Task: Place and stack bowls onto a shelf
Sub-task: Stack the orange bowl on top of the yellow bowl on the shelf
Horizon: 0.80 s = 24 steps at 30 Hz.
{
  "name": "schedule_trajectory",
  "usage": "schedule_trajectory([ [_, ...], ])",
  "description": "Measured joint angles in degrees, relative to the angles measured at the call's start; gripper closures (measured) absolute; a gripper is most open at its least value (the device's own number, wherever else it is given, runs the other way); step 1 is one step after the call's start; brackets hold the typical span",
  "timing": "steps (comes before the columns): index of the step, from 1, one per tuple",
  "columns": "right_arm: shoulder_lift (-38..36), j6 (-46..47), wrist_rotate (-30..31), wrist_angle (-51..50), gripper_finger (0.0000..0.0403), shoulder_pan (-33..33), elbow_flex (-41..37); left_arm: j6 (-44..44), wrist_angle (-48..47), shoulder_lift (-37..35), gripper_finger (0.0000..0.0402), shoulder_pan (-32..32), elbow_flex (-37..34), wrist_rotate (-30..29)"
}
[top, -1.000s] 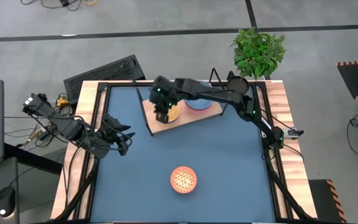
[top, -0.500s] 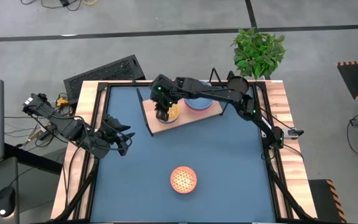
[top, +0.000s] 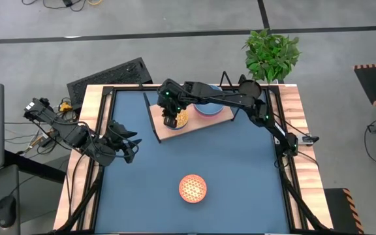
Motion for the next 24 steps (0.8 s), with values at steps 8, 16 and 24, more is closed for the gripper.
schedule_trajectory([
  [8,1.9,0.1,-0.3,-0.2,0.0290,0.6,-0.1,-0.4,-0.1,0.0,0.0239,0.0,0.0,0.0],
  [16,1.4,1.3,-0.3,-0.5,0.0290,1.0,0.3,-1.2,0.0,0.0,0.0239,0.0,0.0,0.2],
  [24,-4.1,4.1,-2.9,-15.9,0.0290,2.9,1.5,-1.7,0.0,0.0,0.0239,0.0,0.0,0.2],
])
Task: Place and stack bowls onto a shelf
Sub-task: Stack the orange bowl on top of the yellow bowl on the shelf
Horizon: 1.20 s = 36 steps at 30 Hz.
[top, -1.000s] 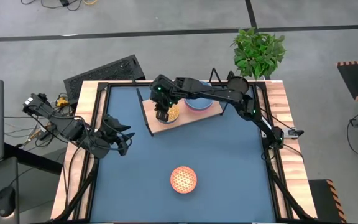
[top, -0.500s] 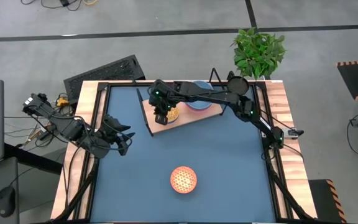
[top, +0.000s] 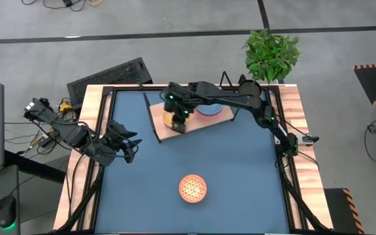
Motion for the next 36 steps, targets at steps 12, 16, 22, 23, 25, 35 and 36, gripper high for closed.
schedule_trajectory([
  [12,-0.1,2.9,1.7,-12.3,0.0287,13.0,-9.9,0.2,0.0,4.4,0.0239,0.0,0.0,1.0],
  [16,-0.2,4.5,1.9,-10.1,0.0270,16.0,-9.9,0.4,0.1,6.8,0.0239,0.0,0.0,1.5],
  [22,-0.2,5.6,1.7,-7.8,0.0235,19.0,-9.9,0.6,1.6,7.6,0.0239,0.0,0.0,0.7],
  [23,-0.2,5.4,1.6,-7.4,0.0229,19.2,-9.9,1.0,2.1,7.6,0.0239,0.0,0.0,0.6],
  [25,0.4,5.3,1.5,-5.4,0.0217,19.6,-9.9,1.8,2.9,7.6,0.0239,0.0,0.0,0.7],
  [35,2.4,3.7,-4.9,-2.8,0.0208,20.1,-10.1,2.8,3.3,7.6,0.0239,0.0,0.0,2.1],
  [36,2.9,3.7,-5.3,-2.2,0.0208,20.4,-10.1,2.7,3.3,7.6,0.0239,0.0,0.0,2.4],
])
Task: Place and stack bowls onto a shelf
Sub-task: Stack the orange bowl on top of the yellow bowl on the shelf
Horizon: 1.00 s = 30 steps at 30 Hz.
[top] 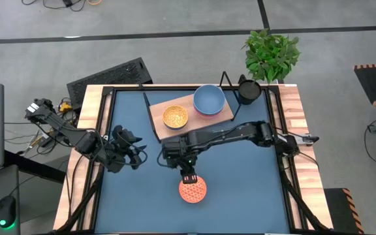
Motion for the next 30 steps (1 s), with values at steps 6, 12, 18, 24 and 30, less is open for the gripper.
schedule_trajectory([
  [6,1.0,0.9,-6.3,3.3,0.0209,0.9,-3.7,-0.2,0.0,0.0,0.0239,0.0,0.0,0.2],
  [12,0.9,2.5,-11.1,6.5,0.0210,-0.1,-7.1,-0.7,0.0,0.0,0.0239,0.0,0.0,0.2],
  [18,0.9,0.5,-11.3,6.3,0.0232,-0.3,-7.2,-0.2,0.0,0.0,0.0239,0.0,0.0,0.2],
  [24,0.9,1.2,-11.3,5.8,0.0305,-1.0,-7.2,-0.1,0.0,0.0,0.0239,0.0,0.0,-0.5],
  [30,0.9,1.6,-11.5,4.6,0.0387,-1.4,-7.2,0.0,-0.1,0.0,0.0239,0.0,0.0,-0.5],
])
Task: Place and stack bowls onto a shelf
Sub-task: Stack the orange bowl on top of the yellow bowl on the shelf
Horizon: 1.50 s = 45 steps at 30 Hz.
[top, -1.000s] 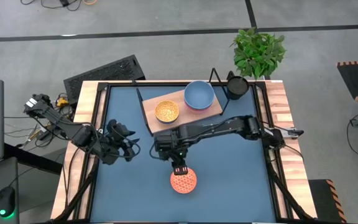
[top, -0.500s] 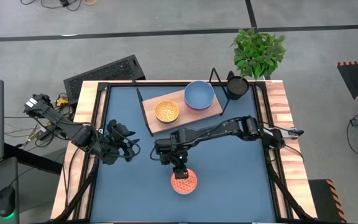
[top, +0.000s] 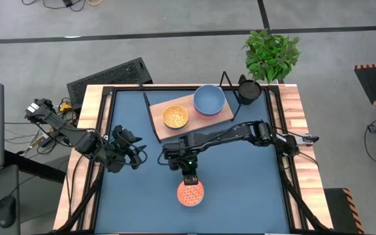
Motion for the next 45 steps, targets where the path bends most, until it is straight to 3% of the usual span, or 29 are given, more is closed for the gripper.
schedule_trajectory([
  [13,-0.1,0.9,7.7,-2.0,0.0386,-1.6,0.0,0.1,-0.1,0.0,0.0239,0.0,0.0,-0.1],
  [19,-3.9,1.1,17.6,-4.9,0.0386,-3.3,0.0,0.9,-0.2,0.0,0.0239,0.0,0.0,-0.6],
  [22,-7.0,2.5,18.8,-7.0,0.0378,-4.0,0.0,0.9,-0.2,0.0,0.0239,0.0,0.0,-0.8],
  [26,-11.8,7.1,19.0,-8.7,0.0339,-1.5,0.0,1.1,-0.2,0.0,0.0239,0.0,0.0,-1.1],
  [29,-12.9,10.6,23.1,-8.8,0.0303,2.0,-0.2,1.2,-0.2,0.0,0.0239,0.0,0.0,-1.7],
  [37,-8.4,22.2,31.6,-14.2,0.0195,7.5,-0.5,2.2,-0.1,0.0,0.0239,0.0,0.0,-2.0],
  [45,-5.4,28.1,28.7,-12.2,0.0170,8.0,-0.7,2.9,-0.4,0.0,0.0239,-0.2,0.0,-1.8],
])
